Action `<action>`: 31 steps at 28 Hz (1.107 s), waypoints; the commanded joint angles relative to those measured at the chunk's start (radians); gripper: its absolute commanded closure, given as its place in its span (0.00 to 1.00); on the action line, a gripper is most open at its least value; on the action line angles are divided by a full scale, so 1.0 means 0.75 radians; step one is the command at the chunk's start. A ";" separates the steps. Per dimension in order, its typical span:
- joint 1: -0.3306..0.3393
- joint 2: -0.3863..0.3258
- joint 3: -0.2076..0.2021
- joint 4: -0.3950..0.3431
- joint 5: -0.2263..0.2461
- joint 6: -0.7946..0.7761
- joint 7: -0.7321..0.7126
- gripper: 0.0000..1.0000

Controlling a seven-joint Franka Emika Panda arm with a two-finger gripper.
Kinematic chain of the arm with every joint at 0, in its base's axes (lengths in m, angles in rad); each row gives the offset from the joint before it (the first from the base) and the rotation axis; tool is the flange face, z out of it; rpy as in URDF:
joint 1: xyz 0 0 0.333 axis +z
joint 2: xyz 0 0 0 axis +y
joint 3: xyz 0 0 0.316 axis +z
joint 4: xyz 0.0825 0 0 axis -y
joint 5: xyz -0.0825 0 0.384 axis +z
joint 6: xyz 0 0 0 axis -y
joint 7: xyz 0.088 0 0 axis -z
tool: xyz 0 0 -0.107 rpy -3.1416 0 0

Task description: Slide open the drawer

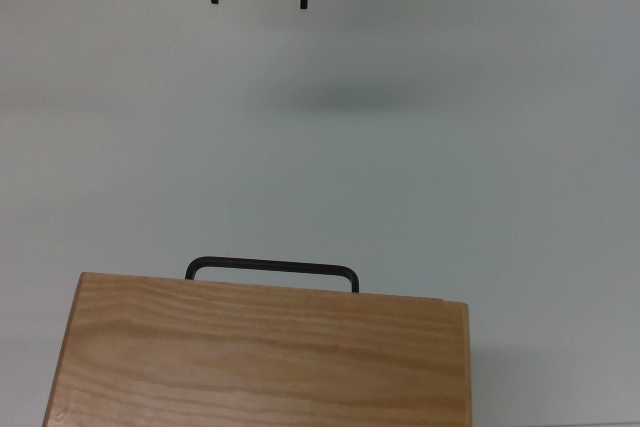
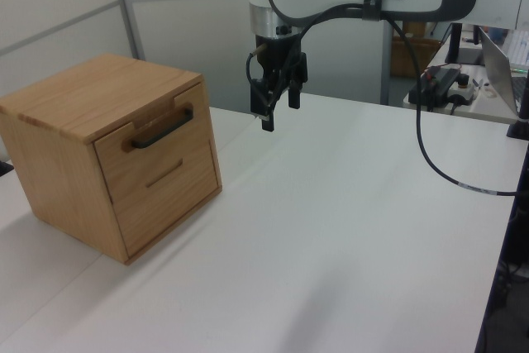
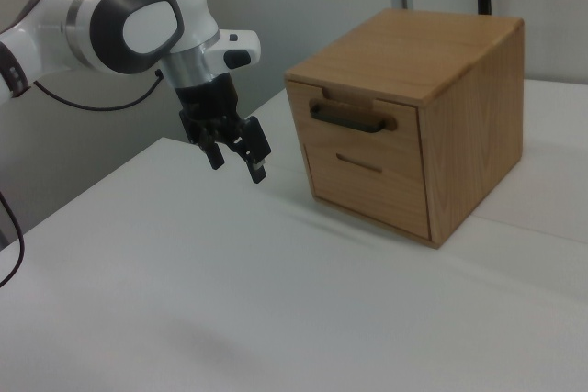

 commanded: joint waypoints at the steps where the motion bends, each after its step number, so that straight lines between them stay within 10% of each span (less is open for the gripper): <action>1: -0.003 -0.004 -0.017 0.030 0.104 -0.020 -0.111 0.00; 18: -0.005 -0.020 -0.021 0.026 0.058 -0.006 -0.097 0.00; 31: -0.060 -0.357 -0.015 -0.250 0.040 -0.002 0.267 0.00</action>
